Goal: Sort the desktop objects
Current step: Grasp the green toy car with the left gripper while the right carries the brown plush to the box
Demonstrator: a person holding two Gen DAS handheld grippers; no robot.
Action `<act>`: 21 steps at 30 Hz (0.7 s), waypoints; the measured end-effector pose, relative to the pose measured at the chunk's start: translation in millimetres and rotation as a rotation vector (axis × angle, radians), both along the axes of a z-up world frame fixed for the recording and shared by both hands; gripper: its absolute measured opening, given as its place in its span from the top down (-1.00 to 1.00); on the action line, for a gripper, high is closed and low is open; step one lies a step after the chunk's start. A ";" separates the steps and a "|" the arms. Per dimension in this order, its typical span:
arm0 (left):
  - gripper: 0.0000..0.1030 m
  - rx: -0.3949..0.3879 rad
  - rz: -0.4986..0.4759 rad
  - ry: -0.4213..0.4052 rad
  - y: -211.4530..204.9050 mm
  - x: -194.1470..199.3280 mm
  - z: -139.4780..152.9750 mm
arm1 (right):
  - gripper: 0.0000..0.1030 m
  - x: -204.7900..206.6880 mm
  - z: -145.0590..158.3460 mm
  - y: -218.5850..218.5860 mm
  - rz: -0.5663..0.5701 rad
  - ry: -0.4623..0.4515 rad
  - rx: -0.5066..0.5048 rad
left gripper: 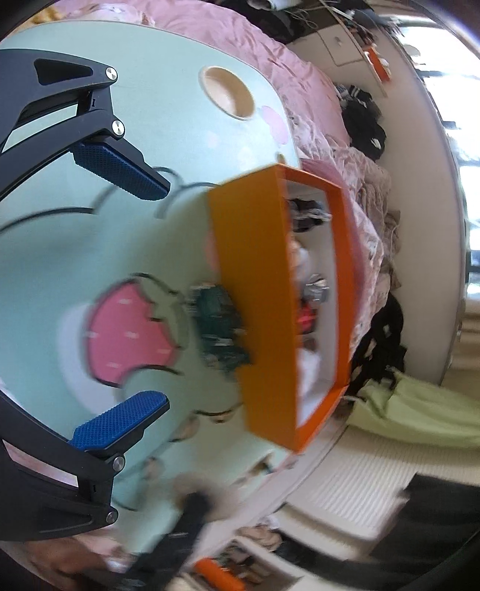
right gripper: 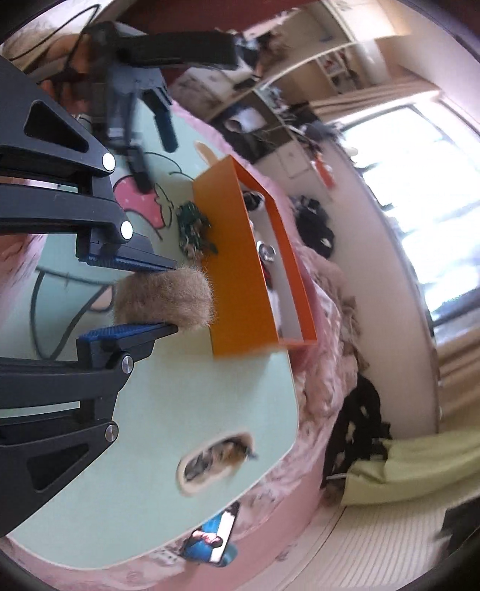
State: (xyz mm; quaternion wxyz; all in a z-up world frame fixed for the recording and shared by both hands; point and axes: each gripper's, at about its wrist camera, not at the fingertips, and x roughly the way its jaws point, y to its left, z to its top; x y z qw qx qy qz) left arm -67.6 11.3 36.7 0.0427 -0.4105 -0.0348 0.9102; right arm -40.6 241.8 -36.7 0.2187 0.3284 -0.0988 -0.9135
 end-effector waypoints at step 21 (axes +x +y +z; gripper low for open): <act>-0.40 -0.025 0.062 -0.128 30.5 -54.2 -18.6 | 0.52 -0.5 -7.8 9.4 -0.002 -0.008 -0.003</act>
